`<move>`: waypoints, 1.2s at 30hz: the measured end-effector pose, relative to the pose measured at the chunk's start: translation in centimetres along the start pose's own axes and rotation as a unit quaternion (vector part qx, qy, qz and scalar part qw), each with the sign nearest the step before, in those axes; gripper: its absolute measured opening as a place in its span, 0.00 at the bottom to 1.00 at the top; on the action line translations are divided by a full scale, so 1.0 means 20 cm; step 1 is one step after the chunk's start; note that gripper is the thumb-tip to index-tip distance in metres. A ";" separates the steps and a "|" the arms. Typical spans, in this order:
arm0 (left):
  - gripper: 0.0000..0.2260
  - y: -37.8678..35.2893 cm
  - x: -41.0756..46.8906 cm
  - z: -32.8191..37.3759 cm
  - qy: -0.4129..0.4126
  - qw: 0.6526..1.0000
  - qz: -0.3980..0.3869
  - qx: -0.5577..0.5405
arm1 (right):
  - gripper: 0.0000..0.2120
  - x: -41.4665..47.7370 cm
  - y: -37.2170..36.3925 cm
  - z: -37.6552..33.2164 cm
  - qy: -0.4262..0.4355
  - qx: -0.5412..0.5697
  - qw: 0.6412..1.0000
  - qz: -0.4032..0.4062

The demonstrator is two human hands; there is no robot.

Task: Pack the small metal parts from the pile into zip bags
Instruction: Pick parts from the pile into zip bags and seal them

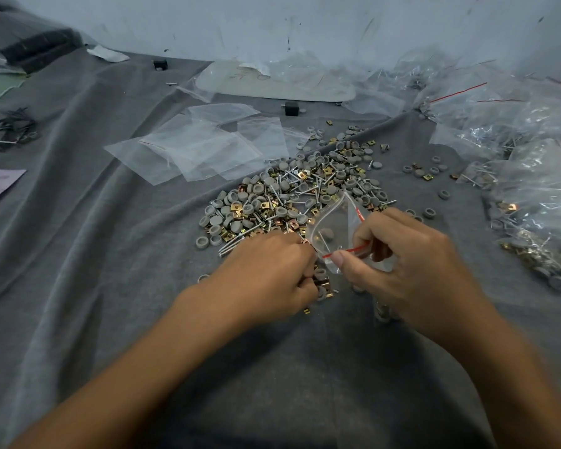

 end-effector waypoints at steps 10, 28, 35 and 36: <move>0.04 0.15 -0.08 -0.28 0.106 0.981 0.000 -0.166 | 0.10 0.00 0.00 0.02 -0.017 -0.001 1.000 -0.012; 0.09 0.21 -0.03 -0.15 0.043 0.935 0.145 -0.322 | 0.11 0.00 -0.01 0.01 -0.019 -0.010 1.000 -0.018; 0.10 0.28 -0.05 -0.20 0.068 0.887 0.201 -0.410 | 0.25 0.01 0.20 0.07 -0.060 0.271 0.955 0.106; 0.10 0.29 -0.05 -0.18 0.058 0.870 0.201 -0.446 | 0.27 0.01 0.23 0.08 -0.078 0.349 0.927 0.114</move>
Point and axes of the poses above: each hand's wrist, its own x-axis towards the middle knuckle, its own y-axis out of the back of the hand, z = x × y, the point moved 7 cm from there along x, towards the middle knuckle, and after that the axes turned 7 degrees about -y, right-handed, at the moved point
